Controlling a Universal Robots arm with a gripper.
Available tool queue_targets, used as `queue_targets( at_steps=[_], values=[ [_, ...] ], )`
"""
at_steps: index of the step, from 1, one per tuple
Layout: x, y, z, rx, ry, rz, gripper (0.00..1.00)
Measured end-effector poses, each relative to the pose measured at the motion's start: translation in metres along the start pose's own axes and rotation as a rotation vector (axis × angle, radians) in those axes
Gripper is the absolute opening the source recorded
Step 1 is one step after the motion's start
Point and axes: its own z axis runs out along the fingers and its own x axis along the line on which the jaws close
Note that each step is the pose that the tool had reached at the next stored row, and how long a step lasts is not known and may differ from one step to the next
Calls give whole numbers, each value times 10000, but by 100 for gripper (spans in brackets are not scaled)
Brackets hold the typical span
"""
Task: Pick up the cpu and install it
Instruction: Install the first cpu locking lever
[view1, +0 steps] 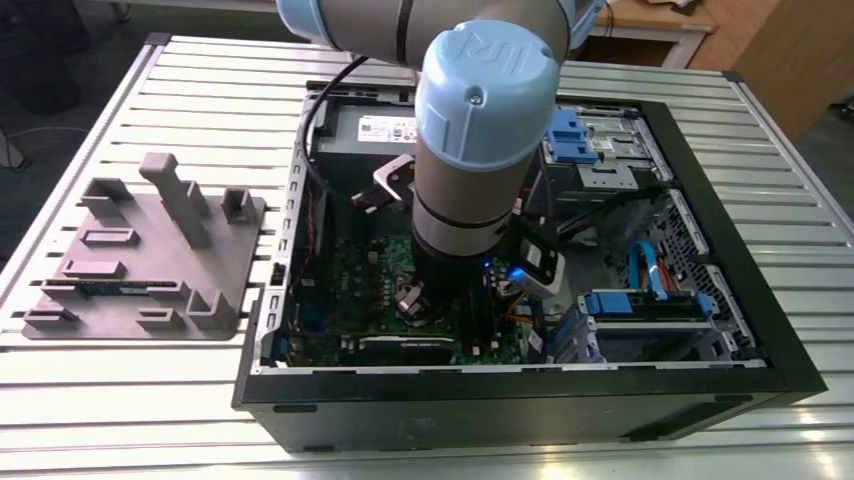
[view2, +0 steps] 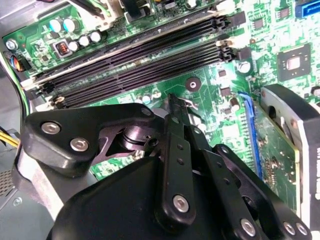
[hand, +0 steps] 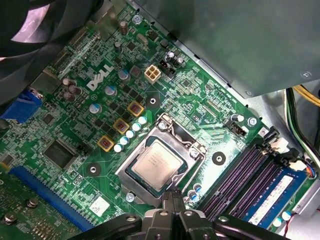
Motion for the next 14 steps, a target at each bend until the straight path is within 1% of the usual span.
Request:
queue_targets(
  at_steps=[14],
  values=[
    [-15,-25,53,16,-16,-16,10]
  ],
)
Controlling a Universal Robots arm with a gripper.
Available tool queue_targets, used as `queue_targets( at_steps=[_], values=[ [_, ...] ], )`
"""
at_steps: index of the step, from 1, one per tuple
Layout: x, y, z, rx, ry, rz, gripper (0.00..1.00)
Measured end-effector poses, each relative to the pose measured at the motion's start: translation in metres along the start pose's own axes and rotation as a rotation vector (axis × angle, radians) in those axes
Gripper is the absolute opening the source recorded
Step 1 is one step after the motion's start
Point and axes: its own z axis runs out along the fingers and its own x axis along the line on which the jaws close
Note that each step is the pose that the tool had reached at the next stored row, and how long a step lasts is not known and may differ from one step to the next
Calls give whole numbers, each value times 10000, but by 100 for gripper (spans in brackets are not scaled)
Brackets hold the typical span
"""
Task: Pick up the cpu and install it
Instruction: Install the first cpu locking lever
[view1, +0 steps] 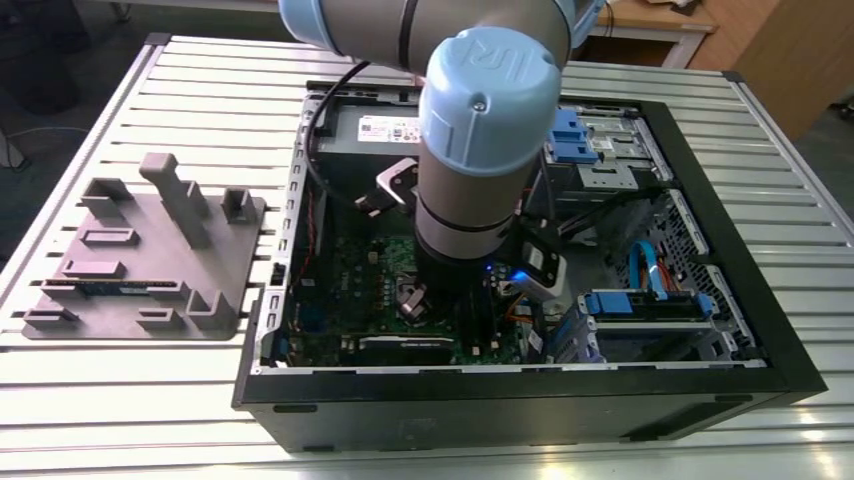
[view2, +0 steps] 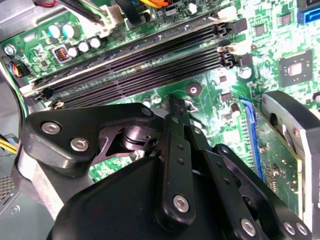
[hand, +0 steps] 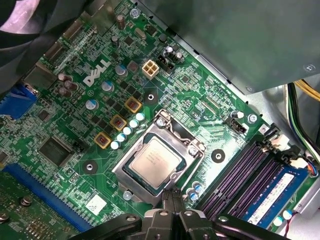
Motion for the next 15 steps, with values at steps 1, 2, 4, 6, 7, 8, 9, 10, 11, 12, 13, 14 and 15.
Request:
queue_targets(
  at_steps=[1,2,4,6,7,8,9,10,11,12,13,14,15],
  values=[
    [-2,-2,3,-1,-2,-3,10],
    [-3,-3,6,0,-3,-6,10],
    [-4,-5,10,2,-5,-11,10],
    [-3,-6,13,-1,-6,-13,10],
    [-2,-7,11,-1,-5,-14,10],
    [1,-10,12,-3,-6,-13,10],
    [5,-16,13,-4,-9,-14,10],
    [9,-21,13,-3,-9,-15,10],
    [15,-27,12,-1,-7,-15,10],
    [19,-30,12,-1,-8,-13,10],
    [22,-32,10,0,-6,-13,10],
    [23,-32,10,0,-4,-13,10],
    [23,-32,10,-1,-4,-13,10]
  ],
)
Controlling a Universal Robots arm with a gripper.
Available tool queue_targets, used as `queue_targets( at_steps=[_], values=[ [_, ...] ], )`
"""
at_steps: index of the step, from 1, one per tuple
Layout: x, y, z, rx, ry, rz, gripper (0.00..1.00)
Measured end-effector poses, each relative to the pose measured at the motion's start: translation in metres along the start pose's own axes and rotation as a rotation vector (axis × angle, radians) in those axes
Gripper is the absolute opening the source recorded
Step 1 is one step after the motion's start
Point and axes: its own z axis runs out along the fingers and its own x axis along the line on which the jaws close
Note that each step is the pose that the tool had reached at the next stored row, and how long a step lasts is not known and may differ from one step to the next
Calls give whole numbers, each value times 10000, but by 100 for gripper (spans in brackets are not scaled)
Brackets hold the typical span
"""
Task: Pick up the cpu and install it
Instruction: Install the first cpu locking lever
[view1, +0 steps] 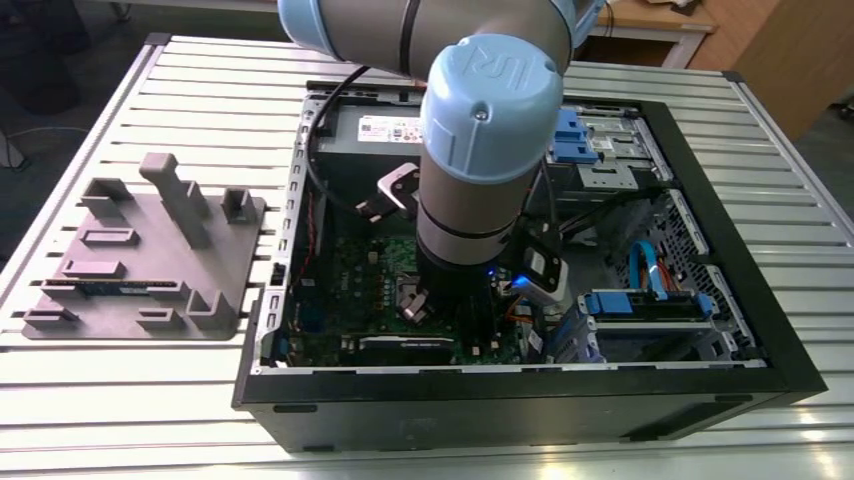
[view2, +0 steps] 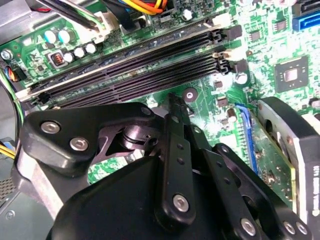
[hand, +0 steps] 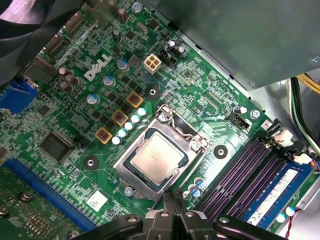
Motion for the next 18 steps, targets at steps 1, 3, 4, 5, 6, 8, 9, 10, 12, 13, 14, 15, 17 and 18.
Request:
queue_targets(
  at_steps=[1,3,4,5,6,8,9,10,12,13,14,15,17,18],
  values=[
    [0,0,-1,-1,-1,0,10],
    [0,1,-18,-4,-4,1,10],
    [-1,3,-34,-7,-6,3,10],
    [-3,4,-57,-7,-8,4,10],
    [-5,4,-84,-1,-2,4,10],
    [-9,5,-132,-1,-2,0,10],
    [-11,5,-160,-1,-2,0,10],
    [-13,6,-185,-1,-1,1,10],
    [-15,8,-224,0,0,0,10],
    [-16,8,-234,1,1,0,10],
    [-17,8,-233,0,-2,0,10],
    [-16,8,-233,0,-1,0,10],
    [-16,8,-233,1,0,0,10],
    [-16,9,-232,2,0,-1,10]
  ],
)
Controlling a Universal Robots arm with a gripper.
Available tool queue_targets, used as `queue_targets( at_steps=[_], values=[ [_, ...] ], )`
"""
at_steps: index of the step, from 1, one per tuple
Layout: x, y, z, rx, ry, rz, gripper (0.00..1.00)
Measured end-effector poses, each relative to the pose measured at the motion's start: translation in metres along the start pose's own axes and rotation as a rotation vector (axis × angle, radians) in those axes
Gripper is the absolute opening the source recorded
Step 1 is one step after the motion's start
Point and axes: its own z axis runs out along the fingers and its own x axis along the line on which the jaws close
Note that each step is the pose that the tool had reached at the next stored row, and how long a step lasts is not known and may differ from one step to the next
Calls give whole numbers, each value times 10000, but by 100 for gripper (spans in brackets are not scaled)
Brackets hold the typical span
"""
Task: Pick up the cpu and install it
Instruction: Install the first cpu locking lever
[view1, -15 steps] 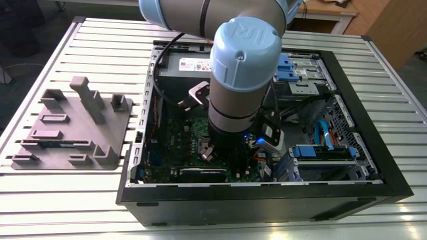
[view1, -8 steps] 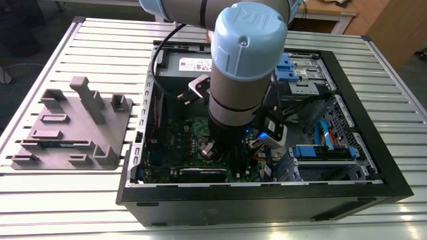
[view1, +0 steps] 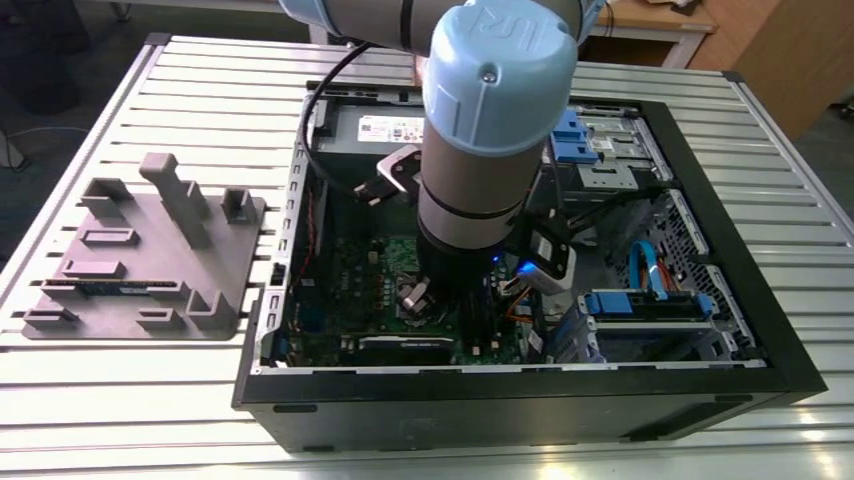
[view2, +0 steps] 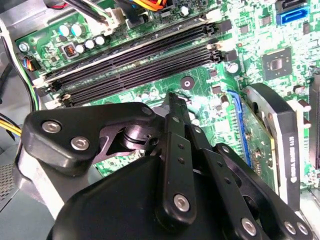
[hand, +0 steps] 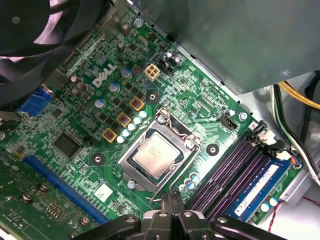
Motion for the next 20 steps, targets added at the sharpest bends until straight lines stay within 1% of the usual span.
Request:
queue_targets(
  at_steps=[3,6,10,12,13,20],
  values=[
    [12,22,7,1,-4,0,10],
    [50,67,11,12,-20,-1,10],
    [114,131,12,29,-70,-1,10],
    [136,160,14,27,-99,0,10],
    [143,176,14,29,-104,3,10],
    [141,266,17,39,-126,37,10]
  ],
)
